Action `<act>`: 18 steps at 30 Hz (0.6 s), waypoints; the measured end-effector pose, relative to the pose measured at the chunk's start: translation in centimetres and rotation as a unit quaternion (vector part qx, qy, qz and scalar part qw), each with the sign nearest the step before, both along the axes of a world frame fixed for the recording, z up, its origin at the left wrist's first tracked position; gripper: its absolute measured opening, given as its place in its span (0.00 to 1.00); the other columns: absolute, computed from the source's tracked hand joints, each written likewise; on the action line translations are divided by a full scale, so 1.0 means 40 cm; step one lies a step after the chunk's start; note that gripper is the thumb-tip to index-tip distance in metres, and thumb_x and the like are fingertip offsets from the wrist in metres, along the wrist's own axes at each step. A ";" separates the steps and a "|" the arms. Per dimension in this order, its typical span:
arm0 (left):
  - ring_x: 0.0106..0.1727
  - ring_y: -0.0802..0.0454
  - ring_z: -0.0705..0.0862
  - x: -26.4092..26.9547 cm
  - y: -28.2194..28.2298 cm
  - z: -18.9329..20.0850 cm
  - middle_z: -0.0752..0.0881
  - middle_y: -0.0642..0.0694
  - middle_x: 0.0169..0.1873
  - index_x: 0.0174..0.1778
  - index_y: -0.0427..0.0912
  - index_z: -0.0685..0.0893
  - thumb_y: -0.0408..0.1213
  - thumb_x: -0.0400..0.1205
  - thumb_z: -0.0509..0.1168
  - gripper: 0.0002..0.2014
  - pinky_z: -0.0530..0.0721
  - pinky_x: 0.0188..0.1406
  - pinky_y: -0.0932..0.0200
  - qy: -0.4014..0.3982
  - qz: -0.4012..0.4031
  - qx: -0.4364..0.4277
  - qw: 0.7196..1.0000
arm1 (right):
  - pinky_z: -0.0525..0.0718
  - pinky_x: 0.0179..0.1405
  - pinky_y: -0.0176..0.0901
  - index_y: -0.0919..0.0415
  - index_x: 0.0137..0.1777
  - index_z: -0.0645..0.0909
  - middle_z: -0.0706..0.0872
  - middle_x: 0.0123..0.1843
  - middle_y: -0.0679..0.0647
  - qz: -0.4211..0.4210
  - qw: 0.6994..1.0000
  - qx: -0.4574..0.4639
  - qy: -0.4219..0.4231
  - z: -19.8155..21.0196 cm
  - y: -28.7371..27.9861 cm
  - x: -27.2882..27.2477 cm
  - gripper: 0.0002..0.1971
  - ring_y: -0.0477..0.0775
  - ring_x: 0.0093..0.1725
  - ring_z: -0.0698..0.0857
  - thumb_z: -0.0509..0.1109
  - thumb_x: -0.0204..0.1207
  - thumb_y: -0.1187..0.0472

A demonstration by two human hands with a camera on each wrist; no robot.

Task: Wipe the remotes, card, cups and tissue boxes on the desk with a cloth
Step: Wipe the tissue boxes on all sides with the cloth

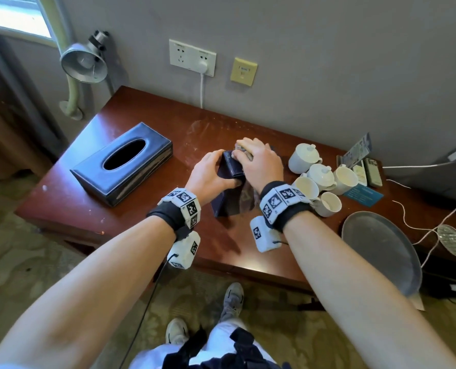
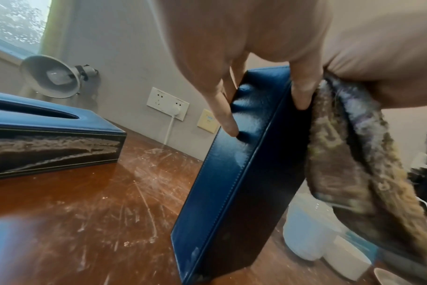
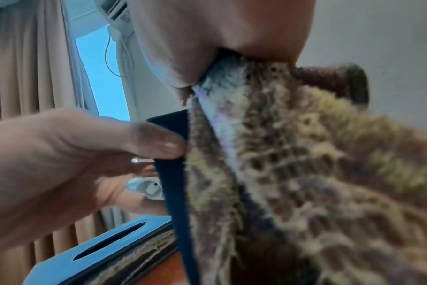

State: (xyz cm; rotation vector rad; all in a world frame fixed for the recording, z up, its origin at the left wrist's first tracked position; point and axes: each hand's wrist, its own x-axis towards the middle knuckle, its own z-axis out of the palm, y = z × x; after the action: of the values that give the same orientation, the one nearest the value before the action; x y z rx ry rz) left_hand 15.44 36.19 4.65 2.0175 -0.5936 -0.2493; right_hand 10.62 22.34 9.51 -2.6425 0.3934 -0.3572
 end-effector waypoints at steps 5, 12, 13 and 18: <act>0.60 0.52 0.81 0.028 0.014 -0.010 0.82 0.50 0.59 0.71 0.46 0.79 0.48 0.70 0.80 0.34 0.82 0.64 0.48 -0.010 -0.034 0.017 0.999 | 0.61 0.80 0.41 0.51 0.68 0.85 0.81 0.73 0.46 0.095 0.995 -0.009 -0.030 -0.023 0.004 -0.020 0.16 0.48 0.79 0.70 0.67 0.83 0.50; 0.58 0.51 0.80 0.040 -0.007 -0.005 0.79 0.50 0.55 0.72 0.48 0.76 0.50 0.72 0.78 0.33 0.82 0.60 0.50 0.001 -0.056 0.031 0.998 | 0.69 0.74 0.47 0.45 0.66 0.85 0.83 0.71 0.44 -0.021 1.000 -0.001 0.014 0.013 -0.057 0.022 0.15 0.53 0.74 0.76 0.65 0.83 0.48; 0.58 0.50 0.80 0.042 -0.007 -0.007 0.79 0.50 0.55 0.72 0.47 0.76 0.50 0.72 0.78 0.33 0.82 0.60 0.49 -0.004 -0.056 0.033 0.998 | 0.68 0.75 0.46 0.46 0.66 0.85 0.82 0.72 0.44 0.001 1.000 -0.001 0.017 0.007 -0.036 0.031 0.15 0.51 0.75 0.75 0.65 0.83 0.48; 0.54 0.49 0.80 0.040 -0.005 -0.010 0.78 0.49 0.53 0.73 0.46 0.76 0.50 0.73 0.78 0.34 0.83 0.55 0.50 -0.023 -0.069 0.044 0.996 | 0.63 0.80 0.42 0.49 0.67 0.85 0.80 0.74 0.46 0.117 0.993 0.013 -0.032 -0.026 -0.026 -0.025 0.15 0.46 0.80 0.70 0.67 0.83 0.52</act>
State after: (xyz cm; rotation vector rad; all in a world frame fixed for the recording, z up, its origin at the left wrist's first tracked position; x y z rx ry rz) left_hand 17.02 35.98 4.25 2.0748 -0.7631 -0.3179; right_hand 9.63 21.29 8.46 -2.6074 0.0651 -0.3557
